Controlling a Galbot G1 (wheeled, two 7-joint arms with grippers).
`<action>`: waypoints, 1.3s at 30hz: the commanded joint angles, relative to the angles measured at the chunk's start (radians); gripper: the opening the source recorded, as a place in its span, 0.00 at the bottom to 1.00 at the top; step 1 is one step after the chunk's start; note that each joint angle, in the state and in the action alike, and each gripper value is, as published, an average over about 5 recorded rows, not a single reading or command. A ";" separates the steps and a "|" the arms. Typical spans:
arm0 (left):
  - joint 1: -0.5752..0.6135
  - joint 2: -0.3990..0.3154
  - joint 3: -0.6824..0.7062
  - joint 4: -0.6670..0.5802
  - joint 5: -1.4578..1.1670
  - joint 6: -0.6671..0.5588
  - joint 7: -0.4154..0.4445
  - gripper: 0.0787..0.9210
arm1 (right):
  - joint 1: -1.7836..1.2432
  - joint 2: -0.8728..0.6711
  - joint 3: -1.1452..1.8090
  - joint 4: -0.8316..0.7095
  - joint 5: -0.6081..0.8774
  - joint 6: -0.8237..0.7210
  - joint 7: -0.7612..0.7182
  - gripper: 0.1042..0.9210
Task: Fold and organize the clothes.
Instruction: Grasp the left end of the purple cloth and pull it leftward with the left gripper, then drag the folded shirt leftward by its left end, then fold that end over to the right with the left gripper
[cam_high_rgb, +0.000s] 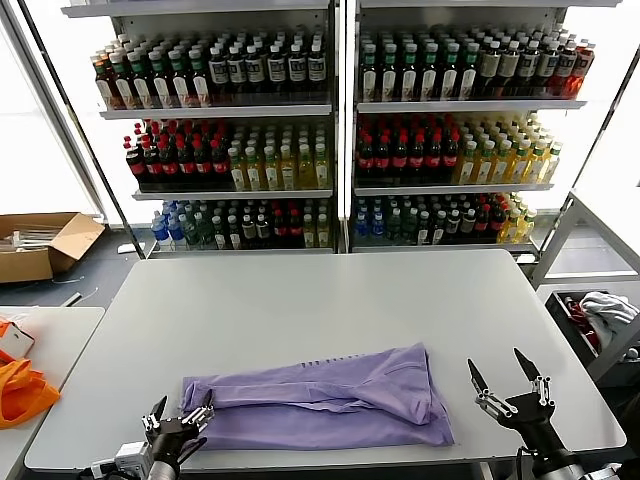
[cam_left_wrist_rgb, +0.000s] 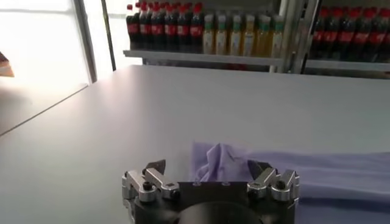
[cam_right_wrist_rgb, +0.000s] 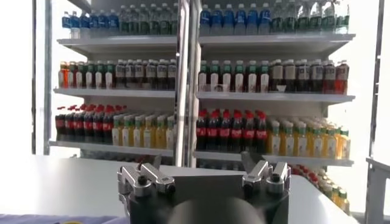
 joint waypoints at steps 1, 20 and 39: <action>-0.010 -0.037 0.027 0.044 -0.057 0.012 -0.070 0.86 | -0.015 0.009 0.017 0.000 0.017 0.036 0.001 0.88; -0.015 -0.043 0.020 0.012 -0.110 0.011 -0.065 0.23 | -0.010 0.017 0.019 0.014 0.075 0.016 0.007 0.88; -0.128 0.323 -0.509 0.122 -0.290 0.022 0.124 0.03 | 0.013 0.007 0.010 0.012 0.097 0.007 0.010 0.88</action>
